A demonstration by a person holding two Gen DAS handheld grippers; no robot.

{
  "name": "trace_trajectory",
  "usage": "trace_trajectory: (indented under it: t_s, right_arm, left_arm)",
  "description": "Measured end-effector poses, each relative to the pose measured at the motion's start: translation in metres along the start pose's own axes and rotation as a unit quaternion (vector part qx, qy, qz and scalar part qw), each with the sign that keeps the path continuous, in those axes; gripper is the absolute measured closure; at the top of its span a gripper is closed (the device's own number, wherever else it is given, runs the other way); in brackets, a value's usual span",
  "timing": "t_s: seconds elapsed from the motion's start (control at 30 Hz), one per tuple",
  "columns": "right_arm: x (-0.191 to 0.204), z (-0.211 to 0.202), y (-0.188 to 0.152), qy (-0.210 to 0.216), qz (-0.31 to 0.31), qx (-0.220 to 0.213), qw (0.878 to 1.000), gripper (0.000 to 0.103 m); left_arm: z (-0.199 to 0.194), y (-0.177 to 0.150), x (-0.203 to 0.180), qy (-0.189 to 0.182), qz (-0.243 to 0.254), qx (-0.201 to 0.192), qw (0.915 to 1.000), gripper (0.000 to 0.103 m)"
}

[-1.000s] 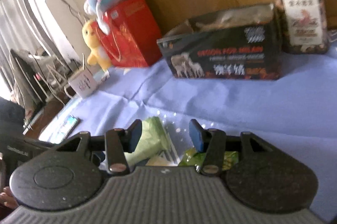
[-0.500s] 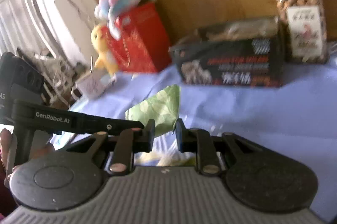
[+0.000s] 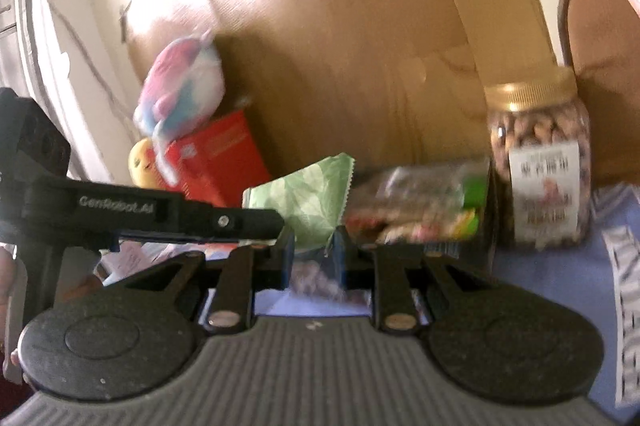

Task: Organize snacks
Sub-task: 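Carry the green biscuit pack into the tin with the left gripper, release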

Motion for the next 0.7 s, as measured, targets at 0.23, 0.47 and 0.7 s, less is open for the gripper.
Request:
trace_trajectory:
  t_s: [0.23,0.47,0.7]
  right_arm:
    - [-0.004,0.052,0.005,-0.056,-0.057,0.011,0.997,0.076]
    - [-0.008,0.035,-0.002,-0.072,-0.062,-0.006,0.995,0.071]
    - [-0.015,-0.009,-0.016,-0.07,-0.011,-0.033,0.997,0.071]
  left_arm:
    - [0.053,0.024,0.015,0.083,0.031,-0.007,0.9961,0.071]
    - [0.063,0.004,0.022,0.127,0.027,0.002,0.9915,0.067]
    - [0.033,-0.004,0.025,0.151,0.006,-0.024,0.9882,0.062]
Point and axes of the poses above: each gripper's, at about its wrist camera, not at the fingertips, and z roughly the way its jaws point, x to its left, y to its top, the point moved 6 cm from there along z, roughly the way its jaws point, and after that the axes turned 3 degrees about -y, right-handed, at the moved point
